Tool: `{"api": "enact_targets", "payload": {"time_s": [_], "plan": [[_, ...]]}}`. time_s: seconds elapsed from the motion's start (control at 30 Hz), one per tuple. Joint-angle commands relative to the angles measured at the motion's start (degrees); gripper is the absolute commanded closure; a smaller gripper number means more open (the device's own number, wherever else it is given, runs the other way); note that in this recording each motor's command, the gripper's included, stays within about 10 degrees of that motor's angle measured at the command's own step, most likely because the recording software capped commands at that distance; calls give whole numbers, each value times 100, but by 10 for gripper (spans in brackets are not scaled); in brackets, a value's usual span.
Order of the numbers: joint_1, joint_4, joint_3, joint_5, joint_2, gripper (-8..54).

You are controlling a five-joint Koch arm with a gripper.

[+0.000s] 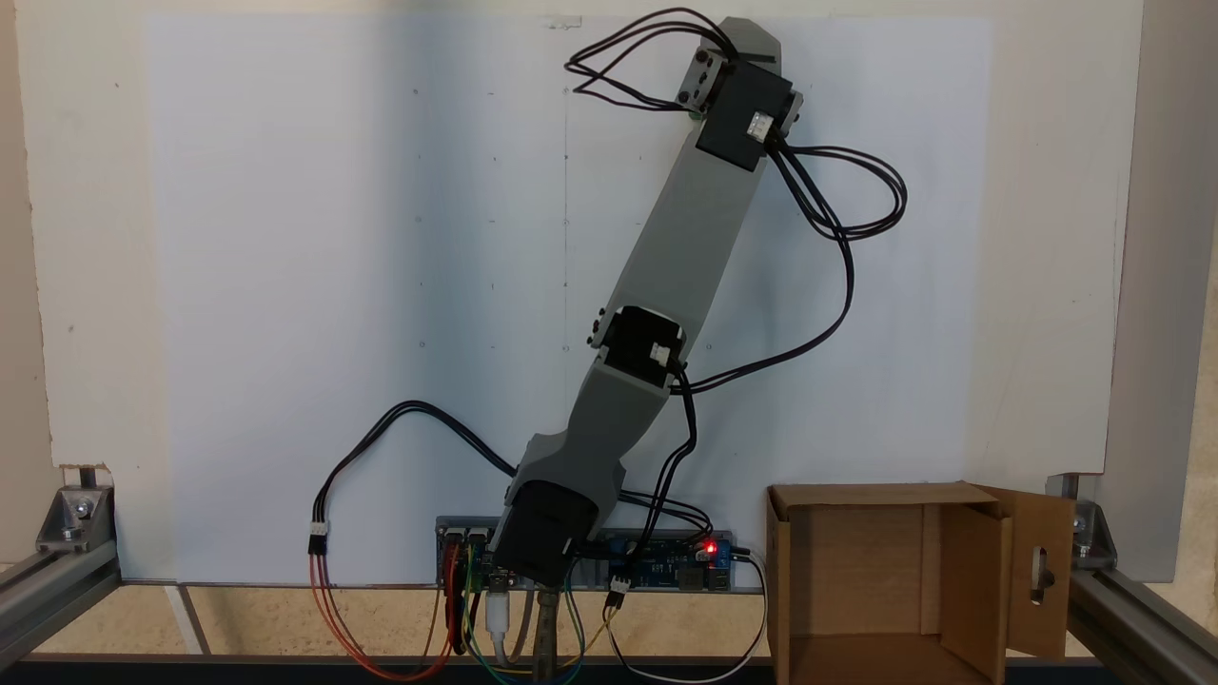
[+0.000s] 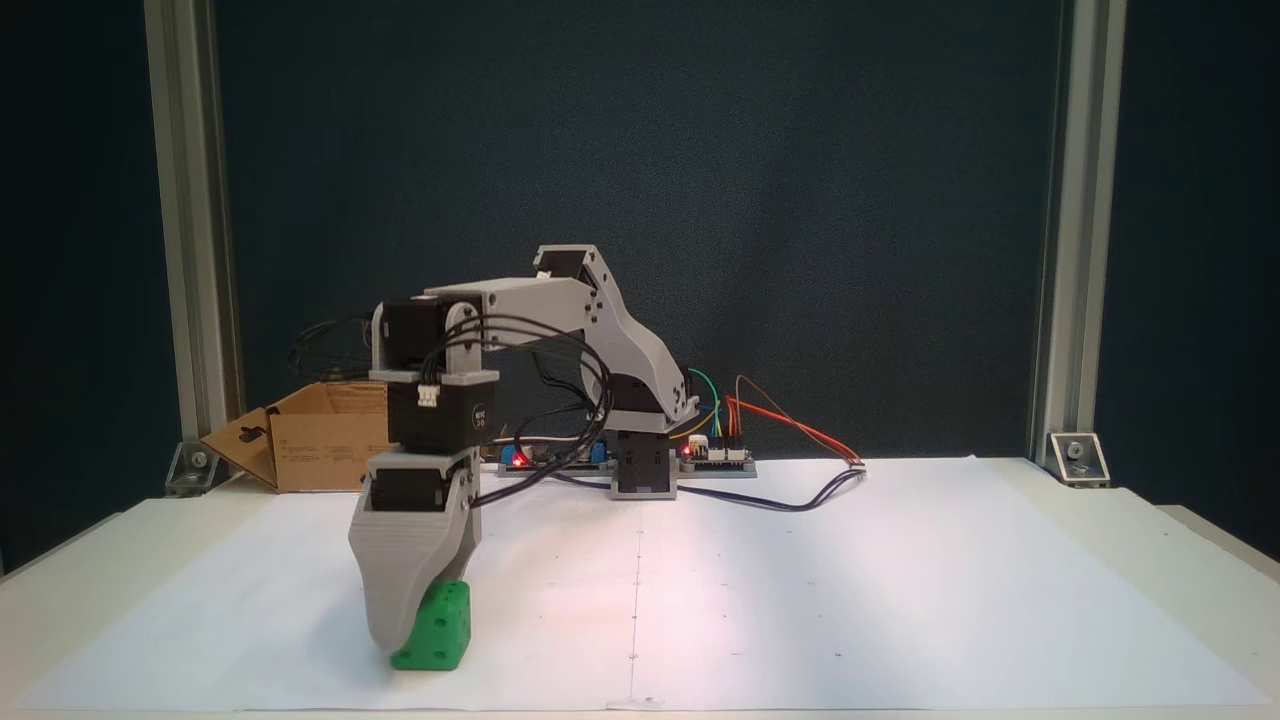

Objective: Grasp a green dice and put it in the bin.

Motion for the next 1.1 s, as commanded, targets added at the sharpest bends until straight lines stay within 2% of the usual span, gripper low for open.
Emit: {"api": "enact_targets", "payload": {"time_s": [0.0,0.2,0.27,0.77,0.97,1.0,1.07], "plan": [[0,-62,-396,-299,88,33],[0,-62,-396,-299,53,46],[0,-62,-396,-299,44,72],[-26,-62,-396,-299,-70,83],[18,-62,-396,-281,-88,309],[35,-62,-396,-264,-79,337],[70,-44,-396,-202,-79,341]]}}
